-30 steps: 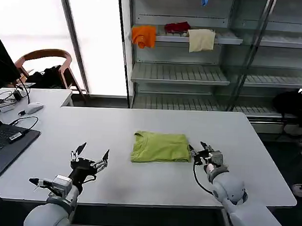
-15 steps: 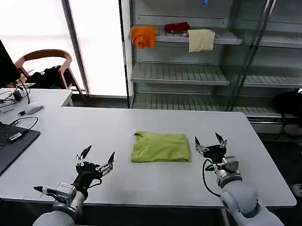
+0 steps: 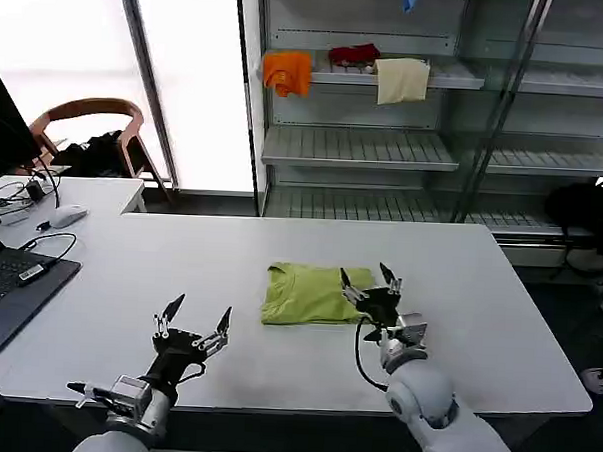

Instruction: Fold and organize the clothes.

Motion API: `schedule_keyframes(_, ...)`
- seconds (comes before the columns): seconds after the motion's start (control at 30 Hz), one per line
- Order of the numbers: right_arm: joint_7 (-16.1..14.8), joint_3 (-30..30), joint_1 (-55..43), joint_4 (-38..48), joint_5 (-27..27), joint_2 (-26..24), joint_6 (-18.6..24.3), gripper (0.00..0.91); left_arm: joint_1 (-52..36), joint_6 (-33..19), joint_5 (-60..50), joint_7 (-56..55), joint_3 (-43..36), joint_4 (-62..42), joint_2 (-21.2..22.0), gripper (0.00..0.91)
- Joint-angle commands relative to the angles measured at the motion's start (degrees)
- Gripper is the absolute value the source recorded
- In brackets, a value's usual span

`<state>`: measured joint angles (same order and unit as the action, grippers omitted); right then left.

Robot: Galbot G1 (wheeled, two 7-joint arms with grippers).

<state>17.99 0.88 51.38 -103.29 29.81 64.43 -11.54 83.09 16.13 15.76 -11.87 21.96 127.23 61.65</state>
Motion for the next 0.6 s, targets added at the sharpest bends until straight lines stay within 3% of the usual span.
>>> schedule_keyframes(0.03,4.4,-9.3,-7.7,8.7,5.2,9.6,-0.1,0.907,0.6,0.0,-0.2,0.2,0.1,0.1,-0.1,0.907)
schedule_keyframes(0.07,5.0,-9.3,-7.6,8.5,5.7,9.7,-0.2,0.907,0.6,0.2,-0.2,0.2,0.2,0.1,-0.1,0.907)
schedule_keyframes(0.1,7.8,-9.3,-7.5,8.2,6.4,9.9,-0.2,0.907,0.5,0.4,-0.2,0.2,0.2,0.0,-0.2,0.907)
schedule_keyframes(0.2,9.1,-9.2,-7.3,7.3,5.9,9.9,1.3,0.907,0.1,1.0,-0.1,0.3,-0.1,-0.2,-0.3,0.907)
schedule_keyframes(0.3,9.4,-9.3,-7.4,7.1,5.2,9.8,1.8,0.907,-0.1,1.4,-0.1,0.4,-0.6,-0.2,-0.2,0.907)
schedule_keyframes(0.47,8.3,-10.7,-7.4,8.0,0.7,9.1,7.7,0.907,0.4,1.8,-0.2,0.8,-0.5,0.1,-0.3,0.907)
schedule_keyframes(0.5,8.1,-11.3,-7.1,8.2,-2.1,8.8,10.8,0.907,0.6,1.9,-0.2,0.8,-0.4,0.1,-0.4,0.907)
schedule_keyframes(0.6,8.5,-11.9,-6.2,7.2,-3.6,8.5,12.1,0.907,1.0,2.1,-0.1,1.0,-0.3,0.3,-0.5,0.907)
